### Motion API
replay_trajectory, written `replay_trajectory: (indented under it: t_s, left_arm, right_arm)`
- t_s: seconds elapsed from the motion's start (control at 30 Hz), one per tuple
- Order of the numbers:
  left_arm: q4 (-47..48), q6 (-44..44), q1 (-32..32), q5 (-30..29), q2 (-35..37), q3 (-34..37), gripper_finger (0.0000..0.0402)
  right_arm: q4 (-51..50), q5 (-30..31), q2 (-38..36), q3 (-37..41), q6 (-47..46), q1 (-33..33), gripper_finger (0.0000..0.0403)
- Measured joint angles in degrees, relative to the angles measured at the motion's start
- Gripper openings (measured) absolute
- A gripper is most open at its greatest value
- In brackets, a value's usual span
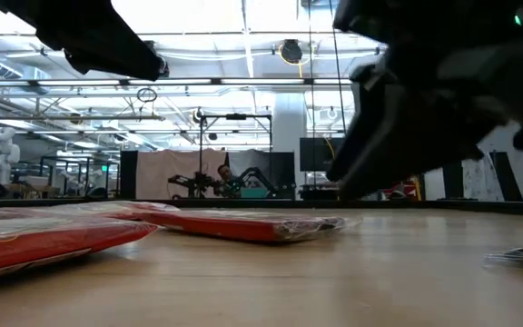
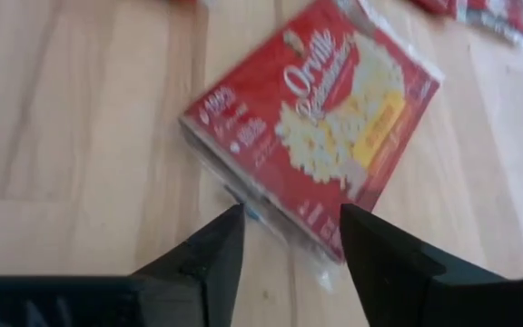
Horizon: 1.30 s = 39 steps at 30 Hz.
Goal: Sort popcorn bags into baskets
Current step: Put the popcorn bag into the transparent bin
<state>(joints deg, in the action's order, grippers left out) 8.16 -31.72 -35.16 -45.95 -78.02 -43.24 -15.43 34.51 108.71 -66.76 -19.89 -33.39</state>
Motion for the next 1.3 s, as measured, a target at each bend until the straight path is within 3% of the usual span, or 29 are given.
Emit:
replay_trajectory:
  t_s: [0.27,0.57,0.8,1.1,1.3]
  left_arm:
    - [1.16,0.26,0.0,0.0,0.0,0.0,0.0145]
    - [0.43,-1.67,0.0,-0.21,-3.59,0.0,0.0145]
    - [-1.63,-1.72,0.65,-0.02,-8.81,0.02,0.0145]
    - [-5.7,-0.33,3.19,2.83,-10.29,0.02,0.0145]
    - [-10.63,6.37,3.31,7.88,-10.52,0.02,0.0145]
  right_arm:
    - [0.88,0.0,0.0,4.5,-4.61,-0.45,0.0246]
    - [13.0,0.23,-0.29,10.85,-4.52,1.62,0.0238]
    - [22.13,-0.4,-0.13,14.62,-3.61,3.41,0.0184]
    - [24.32,0.08,-0.1,16.19,-0.52,3.74,0.0019]
    - [23.62,1.43,-2.04,16.37,2.0,3.76,0.0009]
